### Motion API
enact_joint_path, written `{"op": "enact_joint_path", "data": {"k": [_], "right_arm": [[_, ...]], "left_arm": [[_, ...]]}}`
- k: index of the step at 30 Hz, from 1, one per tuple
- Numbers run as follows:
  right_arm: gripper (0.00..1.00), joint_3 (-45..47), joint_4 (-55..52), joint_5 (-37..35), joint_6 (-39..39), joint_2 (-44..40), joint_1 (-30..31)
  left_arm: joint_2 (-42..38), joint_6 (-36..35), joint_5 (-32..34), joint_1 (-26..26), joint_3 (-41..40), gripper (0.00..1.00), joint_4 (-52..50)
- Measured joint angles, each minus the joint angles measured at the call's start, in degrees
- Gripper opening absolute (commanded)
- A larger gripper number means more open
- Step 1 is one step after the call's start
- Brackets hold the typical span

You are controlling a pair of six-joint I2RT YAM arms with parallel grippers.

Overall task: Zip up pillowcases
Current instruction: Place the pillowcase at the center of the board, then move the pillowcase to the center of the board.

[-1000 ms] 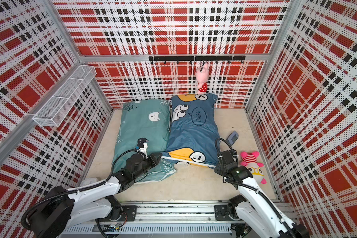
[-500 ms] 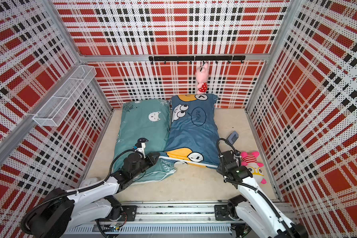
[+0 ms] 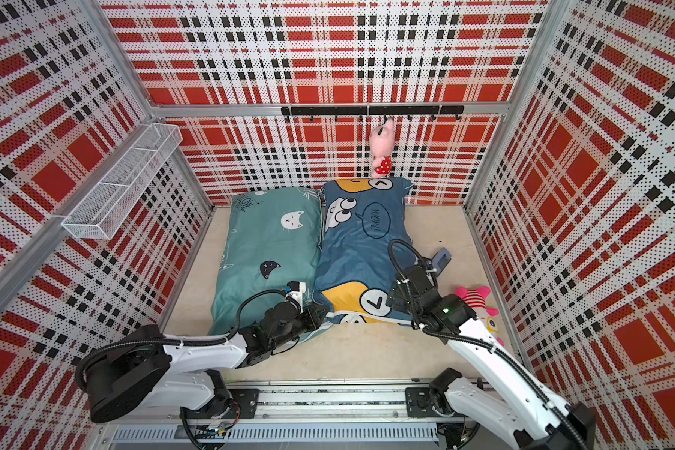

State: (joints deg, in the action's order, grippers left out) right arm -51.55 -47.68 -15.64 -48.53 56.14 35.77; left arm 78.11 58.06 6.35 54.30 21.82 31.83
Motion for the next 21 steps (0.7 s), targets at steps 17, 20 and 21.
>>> {"op": "enact_joint_path", "data": {"k": [17, 20, 21], "right_arm": [[0.55, -11.39, 27.04, 15.54, 5.44, 28.98, 7.37], [0.53, -12.37, 30.88, 17.44, 5.73, 33.77, 7.37], [0.52, -12.61, 31.8, 17.86, 5.86, 35.32, 7.37]], "left_arm": [[-15.61, -0.15, 4.55, -0.68, -0.85, 0.81, -10.67], [-21.18, -0.94, 5.42, -3.37, -1.36, 0.82, -15.26], [-22.82, -1.11, 5.6, -4.31, -1.6, 0.82, -16.46]]}}
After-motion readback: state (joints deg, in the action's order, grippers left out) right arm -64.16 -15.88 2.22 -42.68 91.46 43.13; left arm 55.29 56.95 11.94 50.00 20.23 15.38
